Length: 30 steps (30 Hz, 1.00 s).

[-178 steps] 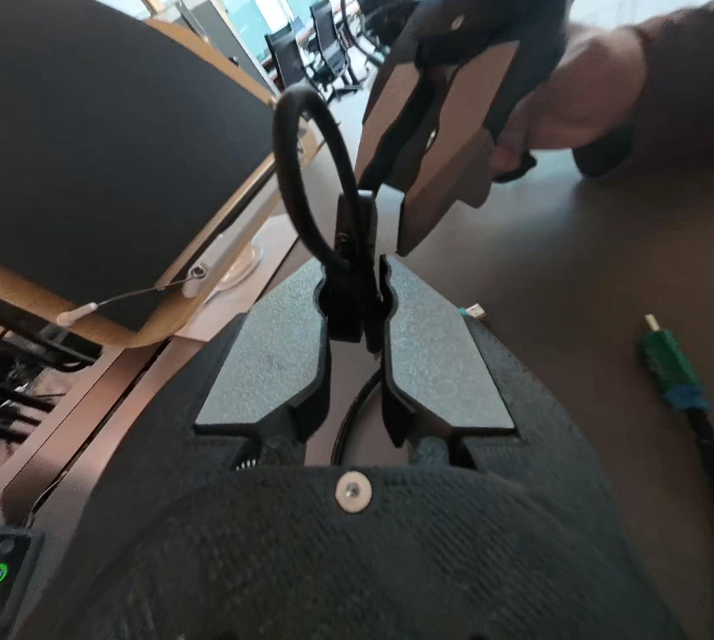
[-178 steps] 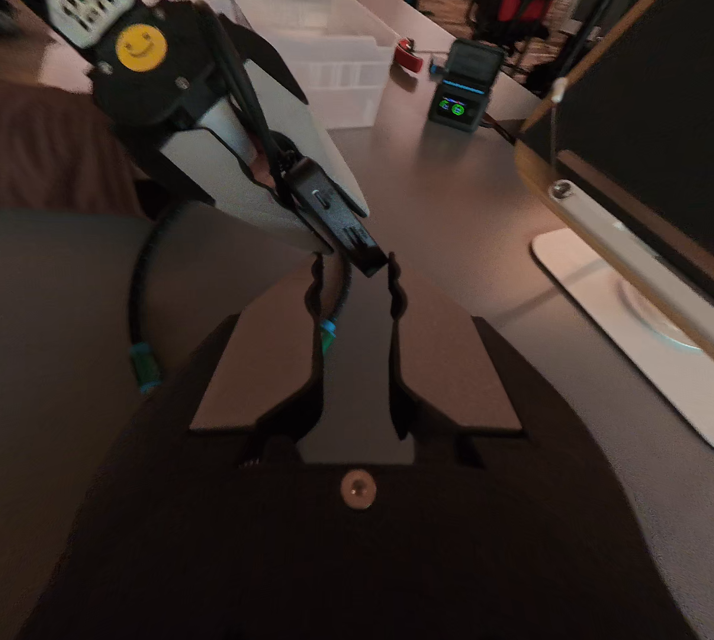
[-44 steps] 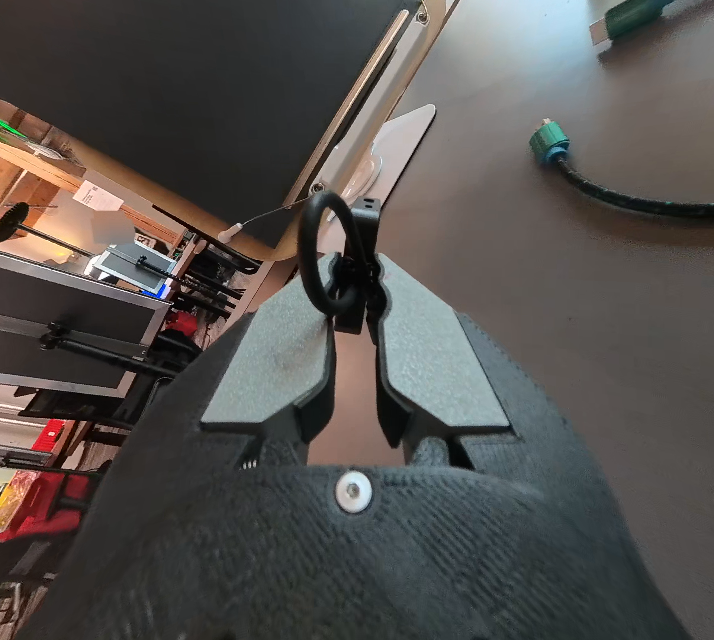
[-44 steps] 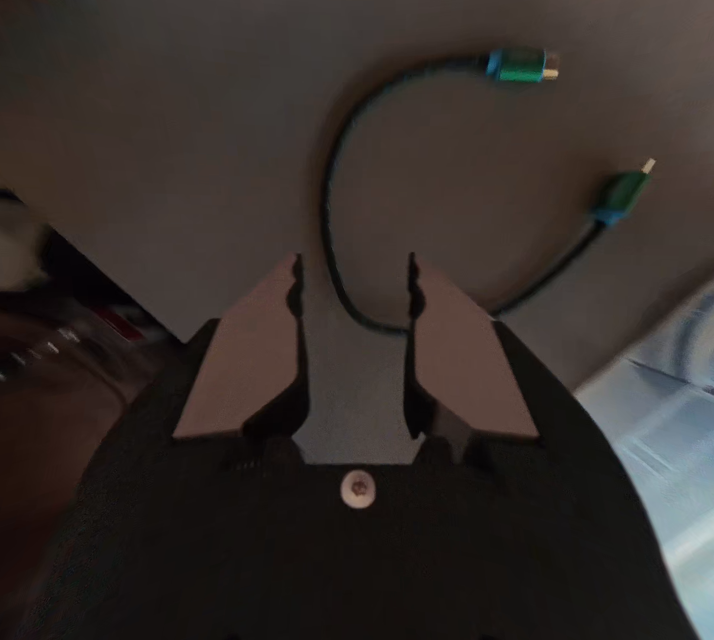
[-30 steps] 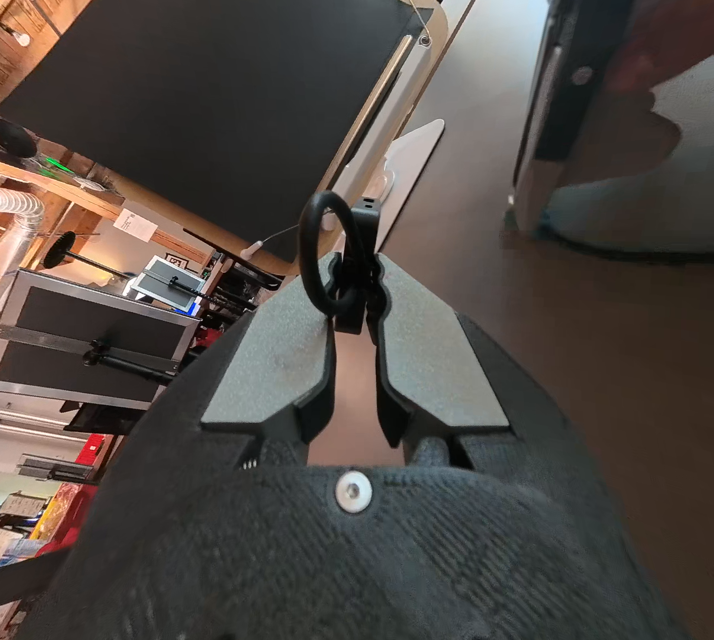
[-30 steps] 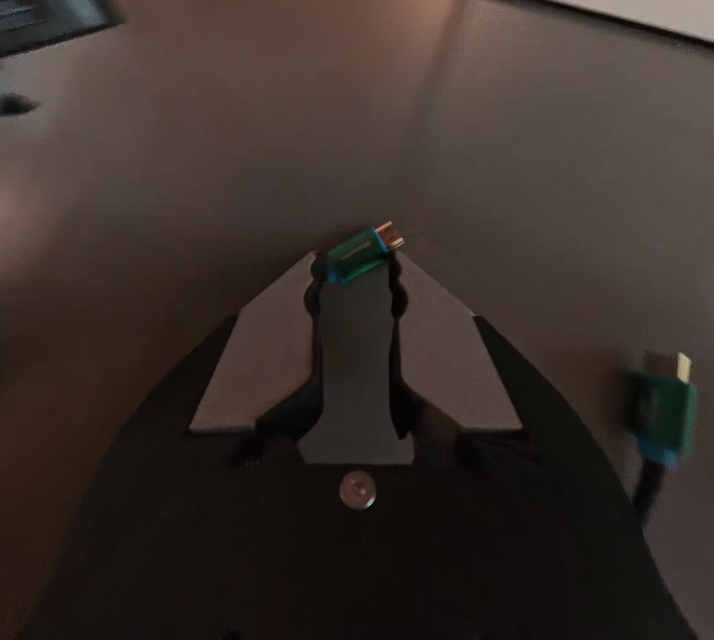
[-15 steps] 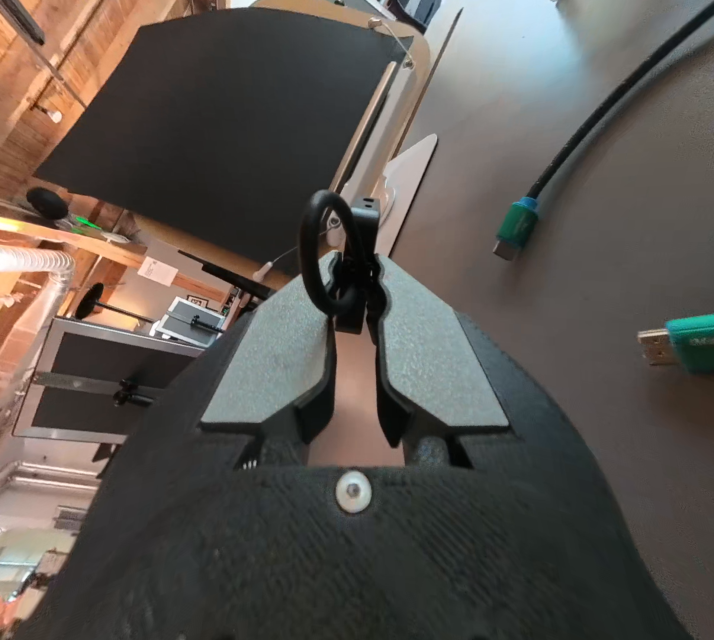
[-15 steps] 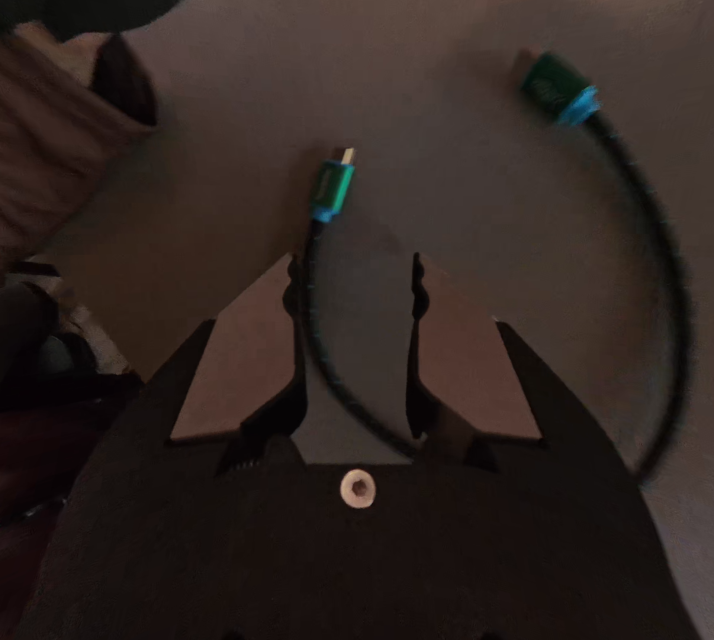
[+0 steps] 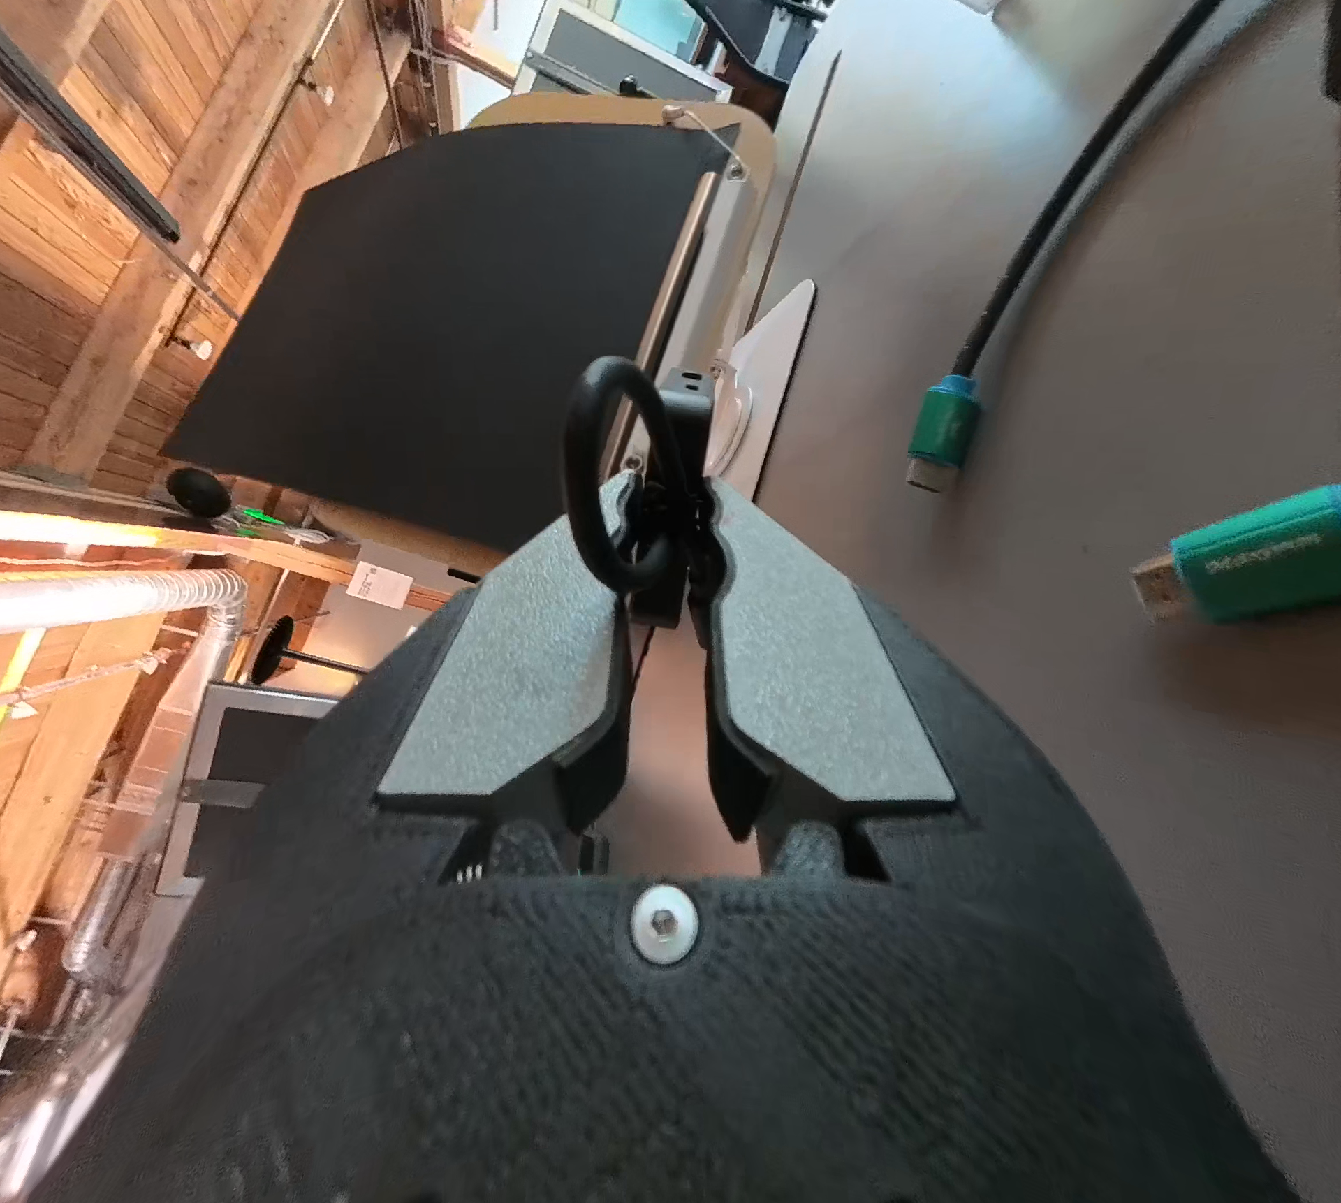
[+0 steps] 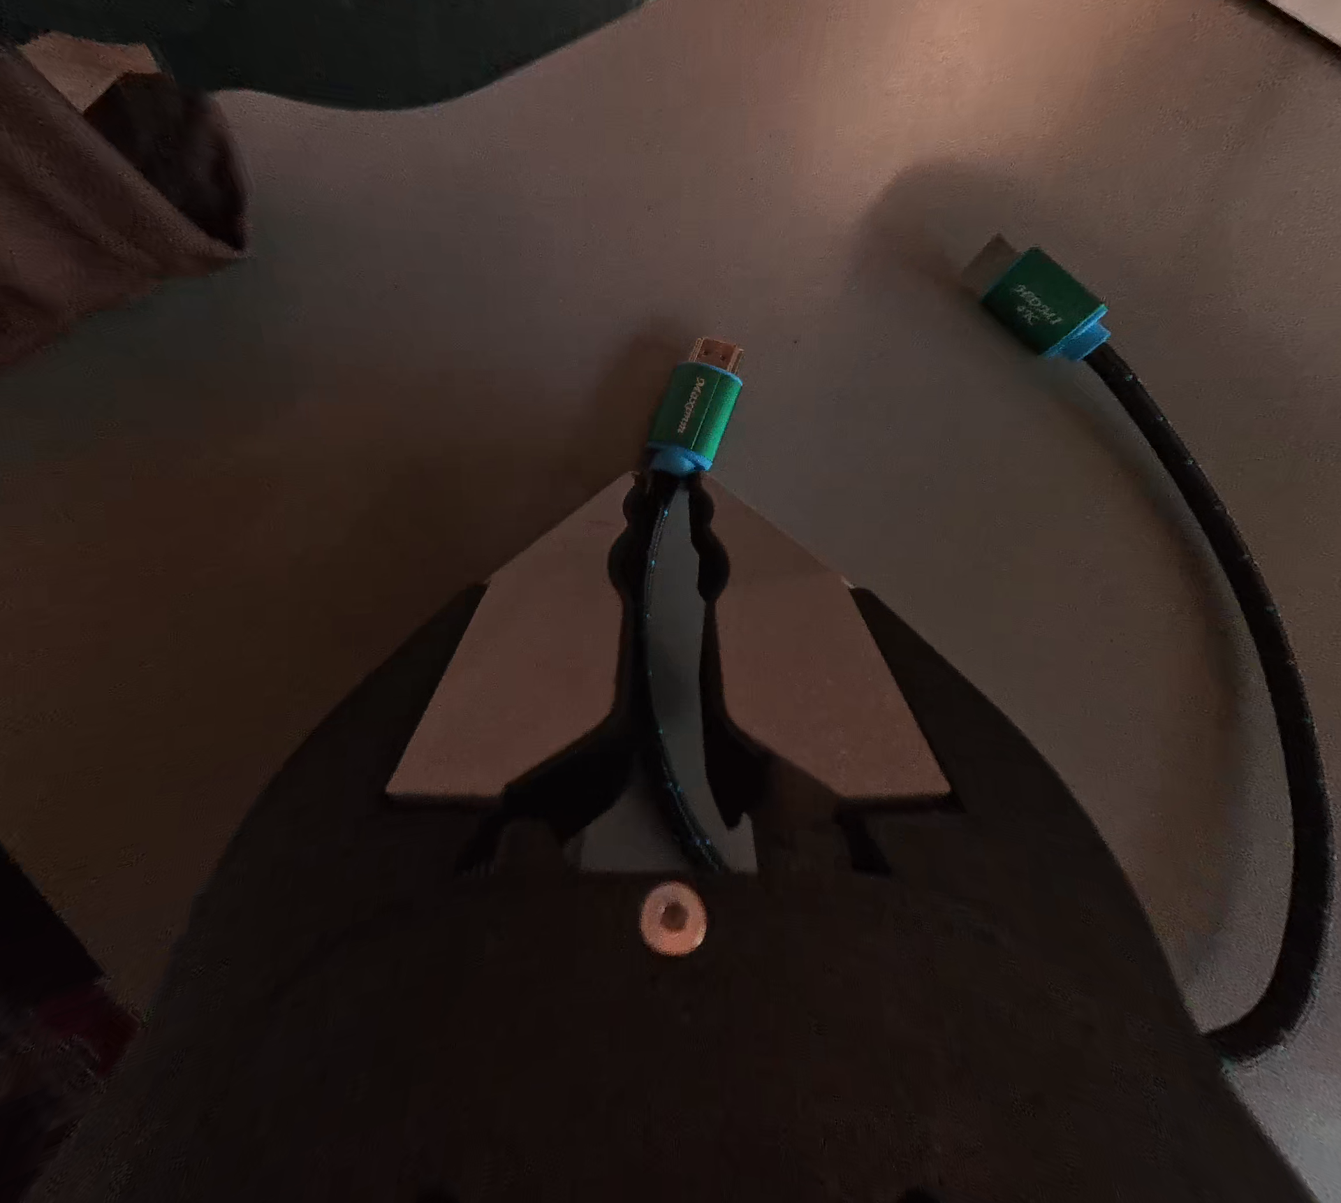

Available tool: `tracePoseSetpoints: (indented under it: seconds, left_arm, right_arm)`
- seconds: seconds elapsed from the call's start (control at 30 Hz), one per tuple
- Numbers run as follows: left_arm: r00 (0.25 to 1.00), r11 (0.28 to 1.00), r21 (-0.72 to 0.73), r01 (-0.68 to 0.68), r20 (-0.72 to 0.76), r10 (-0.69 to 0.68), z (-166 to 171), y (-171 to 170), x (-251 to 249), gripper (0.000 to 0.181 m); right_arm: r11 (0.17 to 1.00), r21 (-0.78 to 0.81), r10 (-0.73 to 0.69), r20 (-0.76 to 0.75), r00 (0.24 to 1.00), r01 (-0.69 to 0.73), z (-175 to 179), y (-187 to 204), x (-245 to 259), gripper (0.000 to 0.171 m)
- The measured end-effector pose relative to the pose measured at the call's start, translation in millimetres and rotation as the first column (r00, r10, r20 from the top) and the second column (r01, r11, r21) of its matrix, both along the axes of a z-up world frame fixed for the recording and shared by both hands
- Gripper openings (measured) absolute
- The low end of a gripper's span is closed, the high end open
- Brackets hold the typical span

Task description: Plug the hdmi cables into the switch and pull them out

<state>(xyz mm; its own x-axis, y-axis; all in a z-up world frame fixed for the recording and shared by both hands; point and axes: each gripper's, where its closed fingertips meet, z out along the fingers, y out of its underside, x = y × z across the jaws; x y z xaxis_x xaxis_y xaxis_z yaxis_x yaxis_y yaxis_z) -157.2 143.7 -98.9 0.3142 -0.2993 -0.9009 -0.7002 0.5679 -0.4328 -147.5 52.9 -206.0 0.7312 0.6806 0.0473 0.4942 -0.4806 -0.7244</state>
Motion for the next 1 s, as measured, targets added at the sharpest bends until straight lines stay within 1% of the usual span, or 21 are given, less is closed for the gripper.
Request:
tracePoseSetpoints:
  seconds: [0.13, 0.23, 0.3, 0.43, 0.53, 0.67, 0.73, 0.83, 0.93, 1.0]
  left_arm:
    - [0.996, 0.997, 0.061, 0.048, -0.075, -0.043, -9, -5, 7, 0.013]
    - [0.996, 0.995, 0.075, 0.063, -0.073, -0.058, -8, -6, 9, 0.014]
    - [0.993, 0.993, 0.091, 0.074, -0.094, -0.066, -10, -7, 10, 0.013]
    - [0.987, 0.990, 0.129, 0.057, -0.160, -0.036, -17, -1, 9, 0.014]
    - [0.981, 0.988, 0.146, 0.048, -0.192, -0.019, -18, 1, 6, 0.013]
    - [0.970, 0.986, 0.162, 0.039, -0.244, 0.002, -24, 3, 6, 0.013]
    - [0.958, 0.983, 0.184, 0.024, -0.286, 0.030, -27, 5, 6, 0.013]
    - [0.944, 0.981, 0.192, 0.033, -0.329, 0.032, -30, 2, 11, 0.013]
    - [0.941, 0.977, 0.206, 0.049, -0.339, 0.024, -27, -5, 16, 0.013]
    - [0.941, 0.979, 0.197, 0.050, -0.338, 0.020, -26, -9, 18, 0.013]
  right_arm:
    - [0.997, 0.024, 0.075, -0.060, 0.995, -0.073, 14, -1, 10, 0.007]
    - [0.995, 0.037, 0.094, -0.143, 0.985, -0.089, 37, 8, 33, 0.005]
    - [0.991, 0.034, 0.136, -0.184, 0.974, -0.132, 52, 16, 43, 0.005]
    - [0.966, 0.023, 0.256, -0.166, 0.952, -0.256, 68, 34, 49, 0.005]
    - [0.953, 0.024, 0.301, -0.140, 0.943, -0.301, 66, 51, 51, 0.005]
    - [0.934, -0.005, 0.349, -0.195, 0.917, -0.357, 57, 64, 48, 0.005]
    - [0.922, -0.008, 0.377, -0.201, 0.904, -0.387, 55, 63, 47, 0.005]
    - [0.919, -0.005, 0.386, -0.211, 0.898, -0.395, 55, 62, 54, 0.005]
    - [0.912, -0.024, 0.390, -0.257, 0.884, -0.409, 57, 59, 59, 0.005]
    - [0.909, -0.016, 0.399, -0.253, 0.882, -0.416, 59, 57, 60, 0.005]
